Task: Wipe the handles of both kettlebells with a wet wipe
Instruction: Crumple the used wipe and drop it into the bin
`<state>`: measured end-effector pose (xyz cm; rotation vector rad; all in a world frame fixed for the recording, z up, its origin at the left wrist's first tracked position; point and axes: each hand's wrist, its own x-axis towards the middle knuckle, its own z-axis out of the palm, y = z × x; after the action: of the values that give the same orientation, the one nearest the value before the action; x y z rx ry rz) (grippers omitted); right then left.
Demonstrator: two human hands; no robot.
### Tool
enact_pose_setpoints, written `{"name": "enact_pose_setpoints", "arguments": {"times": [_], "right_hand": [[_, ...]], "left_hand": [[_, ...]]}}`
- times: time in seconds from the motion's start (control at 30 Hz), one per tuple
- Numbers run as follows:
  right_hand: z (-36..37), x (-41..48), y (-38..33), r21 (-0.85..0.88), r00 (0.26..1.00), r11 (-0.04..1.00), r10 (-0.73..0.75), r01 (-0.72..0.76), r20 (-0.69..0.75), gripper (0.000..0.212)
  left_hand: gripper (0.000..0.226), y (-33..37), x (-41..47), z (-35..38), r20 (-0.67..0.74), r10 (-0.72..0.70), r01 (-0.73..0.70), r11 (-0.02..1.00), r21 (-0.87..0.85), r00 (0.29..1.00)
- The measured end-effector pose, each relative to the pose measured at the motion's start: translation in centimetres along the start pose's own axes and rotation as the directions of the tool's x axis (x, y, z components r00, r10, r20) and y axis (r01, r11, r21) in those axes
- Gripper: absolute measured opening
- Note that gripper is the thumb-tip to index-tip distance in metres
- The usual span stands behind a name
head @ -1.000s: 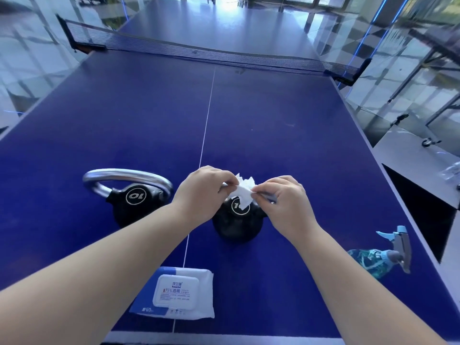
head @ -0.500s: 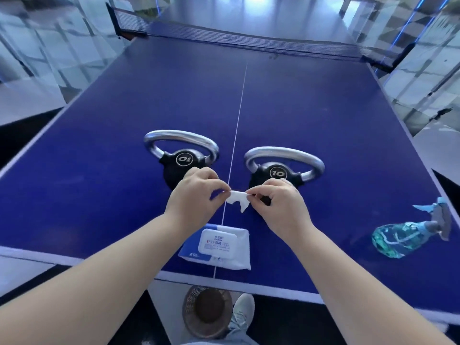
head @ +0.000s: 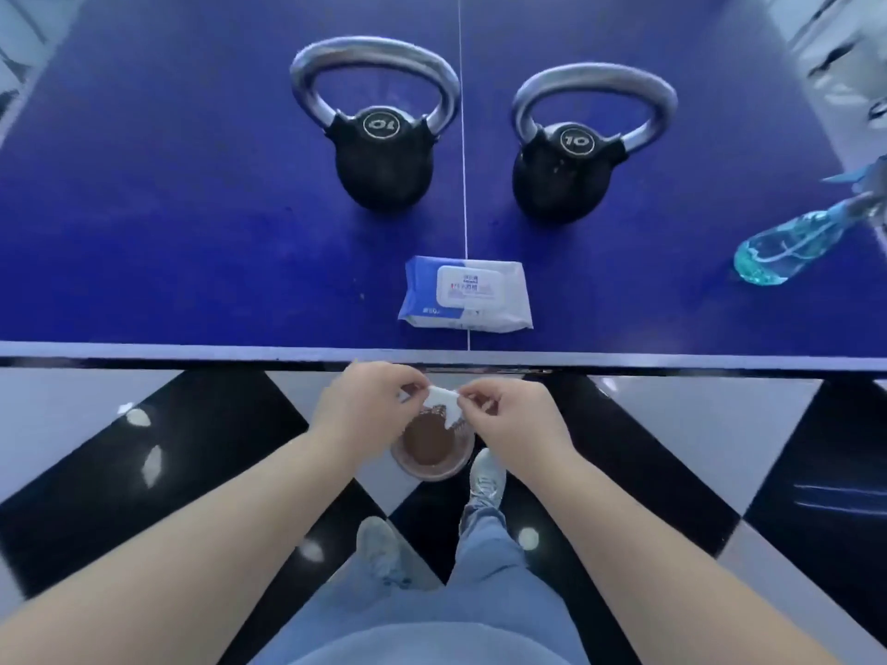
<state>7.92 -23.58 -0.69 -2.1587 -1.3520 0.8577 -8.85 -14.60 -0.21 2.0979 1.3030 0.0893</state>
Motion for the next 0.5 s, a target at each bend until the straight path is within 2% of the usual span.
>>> {"name": "enact_pose_setpoints", "arguments": {"times": [0.2,0.37,0.5], "right_hand": [[3.9,-1.1,2.6,-0.056,0.978,0.986,0.162,-0.155,0.135,0.019],[6.0,0.5,4.9,-0.105,0.936,0.962,0.269,-0.251,0.227,0.032],[6.6,2.1,6.6,-0.172,0.905,0.951,0.301,-0.259,0.301,0.038]], "left_hand": [[0.023,-1.5,-1.6,5.1,0.139,-0.152,0.153,0.988,-0.002,0.979],[0.029,-2.0,-0.4,8.3,0.258,-0.279,0.282,0.959,0.028,0.925],[0.036,-2.1,0.9,10.2,0.291,-0.296,0.292,0.955,0.056,0.910]]}}
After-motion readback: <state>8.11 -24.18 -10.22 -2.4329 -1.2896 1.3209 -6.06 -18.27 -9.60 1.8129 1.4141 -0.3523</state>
